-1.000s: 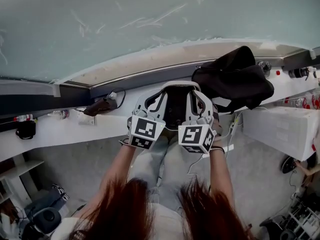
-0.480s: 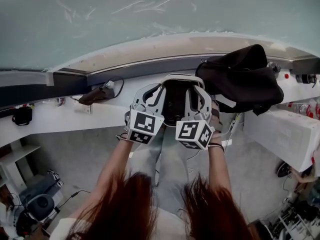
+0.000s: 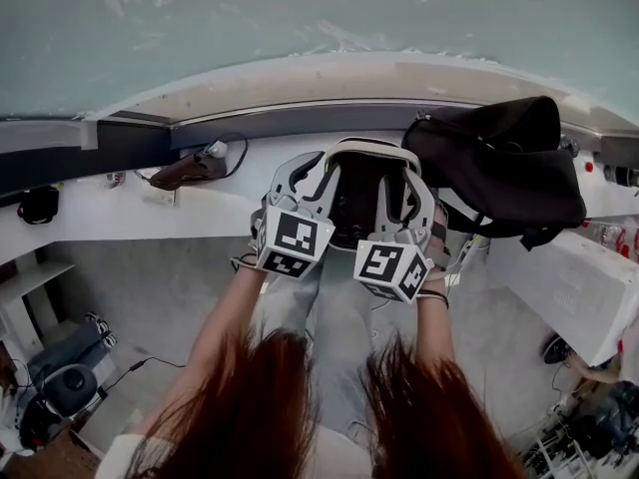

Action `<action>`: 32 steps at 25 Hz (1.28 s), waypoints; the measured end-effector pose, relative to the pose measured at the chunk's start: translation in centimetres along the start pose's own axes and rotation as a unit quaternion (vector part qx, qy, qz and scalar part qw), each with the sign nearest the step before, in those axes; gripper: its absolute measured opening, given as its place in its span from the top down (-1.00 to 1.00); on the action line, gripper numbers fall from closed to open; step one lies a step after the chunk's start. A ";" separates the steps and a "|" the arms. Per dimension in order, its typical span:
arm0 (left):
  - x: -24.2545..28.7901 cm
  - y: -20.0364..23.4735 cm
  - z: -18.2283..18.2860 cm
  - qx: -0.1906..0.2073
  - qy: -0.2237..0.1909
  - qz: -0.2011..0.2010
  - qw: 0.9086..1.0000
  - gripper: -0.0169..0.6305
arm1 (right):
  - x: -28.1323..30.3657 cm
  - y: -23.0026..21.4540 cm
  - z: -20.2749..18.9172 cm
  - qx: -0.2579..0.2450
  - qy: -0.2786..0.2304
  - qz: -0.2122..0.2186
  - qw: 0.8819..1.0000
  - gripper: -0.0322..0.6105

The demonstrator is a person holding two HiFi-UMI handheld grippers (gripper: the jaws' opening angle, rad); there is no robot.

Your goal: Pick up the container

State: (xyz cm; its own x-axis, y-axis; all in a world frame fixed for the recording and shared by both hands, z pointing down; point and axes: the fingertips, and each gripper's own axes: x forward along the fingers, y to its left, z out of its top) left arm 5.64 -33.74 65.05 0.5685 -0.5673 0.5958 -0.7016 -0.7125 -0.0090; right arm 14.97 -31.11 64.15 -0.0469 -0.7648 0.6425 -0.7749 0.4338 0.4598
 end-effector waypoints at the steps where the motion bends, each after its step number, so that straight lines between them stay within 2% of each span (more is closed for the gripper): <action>1: 0.3 0.0 -0.2 0.000 0.001 0.002 1.000 0.68 | 0.2 -0.1 -0.1 -0.002 -0.001 -0.002 1.000 0.50; 13: 2.6 0.5 -1.8 0.009 0.022 0.013 1.000 0.60 | 2.4 -0.7 -1.2 -0.024 0.003 -0.013 1.000 0.39; 18: 3.6 0.6 -2.0 0.010 0.028 0.011 1.000 0.59 | 3.6 -1.0 -2.1 -0.049 0.004 -0.024 0.998 0.38; 32: 5.7 0.3 -1.7 0.017 0.032 0.002 0.999 0.59 | 5.2 -1.1 -2.0 -0.063 0.009 -0.023 0.998 0.38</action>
State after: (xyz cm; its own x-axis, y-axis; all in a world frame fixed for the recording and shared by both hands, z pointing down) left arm 7.96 -36.47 69.85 0.5364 -0.5439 0.6453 -0.6885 -0.7242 -0.0381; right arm 16.83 -34.60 68.26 -0.0013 -0.7775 0.6289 -0.6904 0.4557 0.5619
